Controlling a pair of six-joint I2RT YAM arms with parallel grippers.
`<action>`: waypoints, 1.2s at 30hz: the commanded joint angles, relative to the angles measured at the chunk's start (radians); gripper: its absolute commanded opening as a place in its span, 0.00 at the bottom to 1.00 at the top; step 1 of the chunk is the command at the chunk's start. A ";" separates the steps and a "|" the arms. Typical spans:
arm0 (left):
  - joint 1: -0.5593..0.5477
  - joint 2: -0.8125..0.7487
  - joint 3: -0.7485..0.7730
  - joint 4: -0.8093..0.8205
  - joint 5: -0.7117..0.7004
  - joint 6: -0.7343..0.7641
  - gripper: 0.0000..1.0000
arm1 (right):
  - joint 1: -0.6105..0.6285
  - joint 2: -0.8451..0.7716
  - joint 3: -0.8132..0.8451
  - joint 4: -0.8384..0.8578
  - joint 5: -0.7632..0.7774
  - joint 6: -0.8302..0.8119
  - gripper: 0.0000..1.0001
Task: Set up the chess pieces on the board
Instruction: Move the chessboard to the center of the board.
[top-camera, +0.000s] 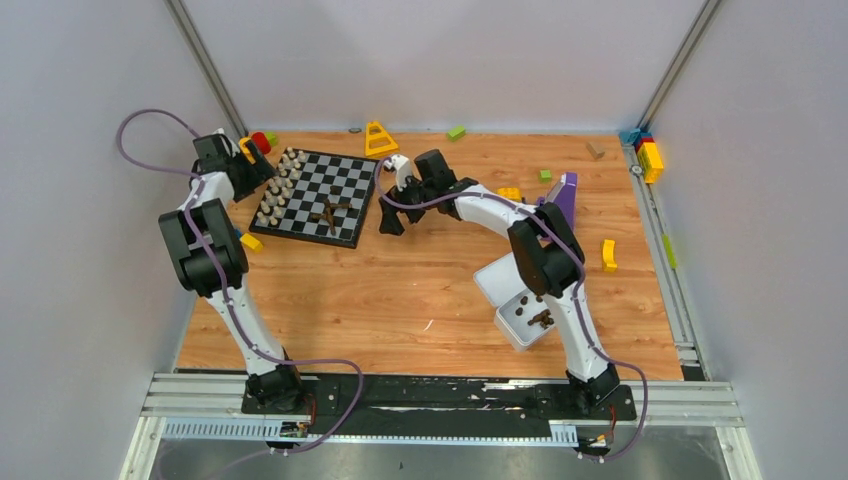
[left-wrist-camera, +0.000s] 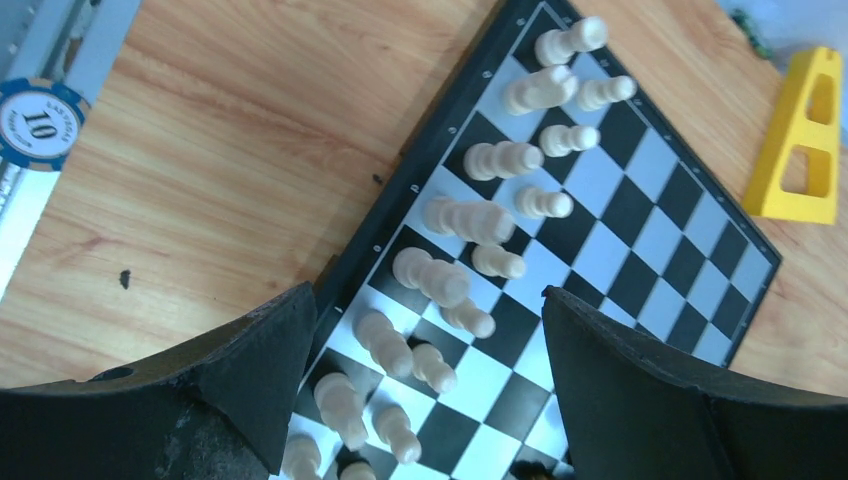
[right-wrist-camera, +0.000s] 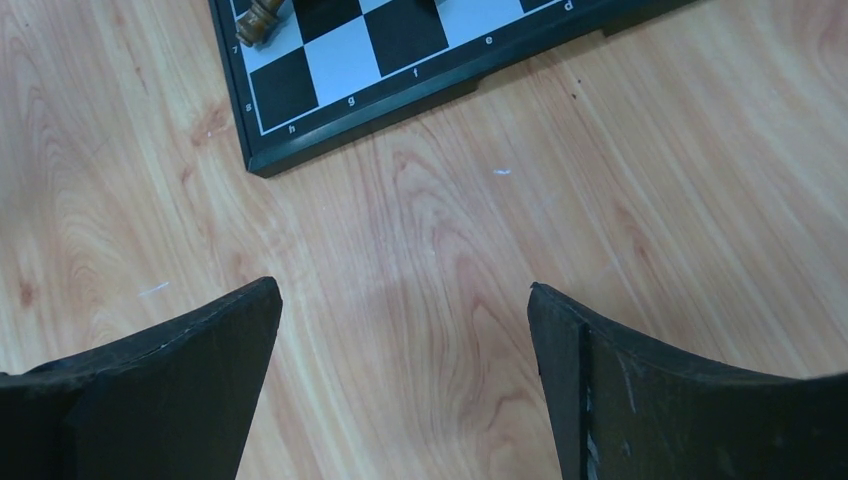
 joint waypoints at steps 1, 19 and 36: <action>0.015 0.050 0.037 0.076 -0.022 -0.080 0.91 | 0.028 0.073 0.130 -0.021 -0.031 -0.014 0.95; 0.072 0.214 0.080 0.120 0.189 -0.174 0.94 | 0.084 0.194 0.263 -0.081 0.005 -0.048 0.93; 0.072 0.169 0.074 0.132 0.306 -0.100 0.99 | 0.087 0.209 0.293 -0.106 0.010 -0.055 0.94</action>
